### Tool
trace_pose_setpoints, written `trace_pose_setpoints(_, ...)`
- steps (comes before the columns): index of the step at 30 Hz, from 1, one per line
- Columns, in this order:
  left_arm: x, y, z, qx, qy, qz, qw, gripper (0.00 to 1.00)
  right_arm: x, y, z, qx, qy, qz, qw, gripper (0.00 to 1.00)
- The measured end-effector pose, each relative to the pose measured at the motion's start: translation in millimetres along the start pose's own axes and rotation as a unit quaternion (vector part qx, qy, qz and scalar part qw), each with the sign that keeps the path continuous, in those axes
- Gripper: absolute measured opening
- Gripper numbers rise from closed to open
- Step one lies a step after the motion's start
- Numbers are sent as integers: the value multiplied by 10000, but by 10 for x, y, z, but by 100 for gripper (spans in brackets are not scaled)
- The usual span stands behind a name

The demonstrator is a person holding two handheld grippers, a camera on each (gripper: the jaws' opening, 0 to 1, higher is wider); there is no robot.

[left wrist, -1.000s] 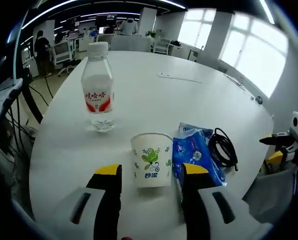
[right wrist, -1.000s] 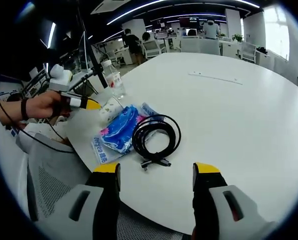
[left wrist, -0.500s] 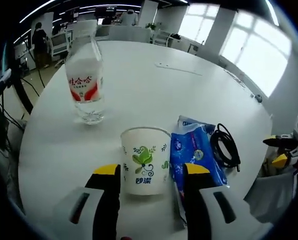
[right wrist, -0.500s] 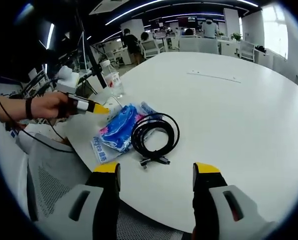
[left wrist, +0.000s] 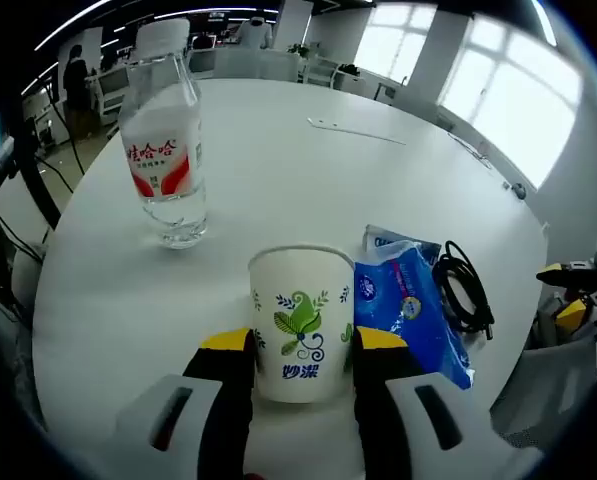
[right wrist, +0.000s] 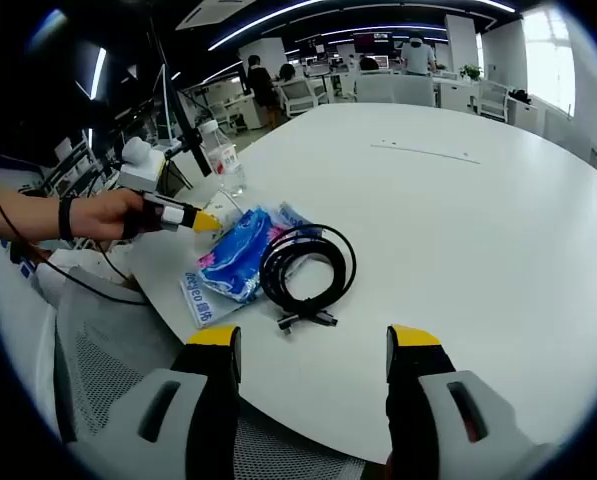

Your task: Arrange the tabletop items into an orderly group along one side of the table until the central work area is clear of visible clutter.

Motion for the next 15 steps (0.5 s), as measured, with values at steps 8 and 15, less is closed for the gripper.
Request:
trace_pose_setpoints(8, 74, -17, 119, -209, -55, 38, 9998, 36, 34, -28, -33, 31, -57, 45, 10000, 58)
trace_pose_setpoints(15, 88, -60, 273, -519, 29, -32, 9986, 36, 60, -100, -76, 24, -117, 121, 9999, 57)
Point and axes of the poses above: the point that each gripper's makers call its tool centre point, and the gripper's own axes: z roughly backward along the fingers, x roughly to its left, y roughly out of its underside, the point moved 10 cm from there along z, roughly backward along the fingers, and after that the axes turned 11 degrees about -y, right-handed, at the moved point
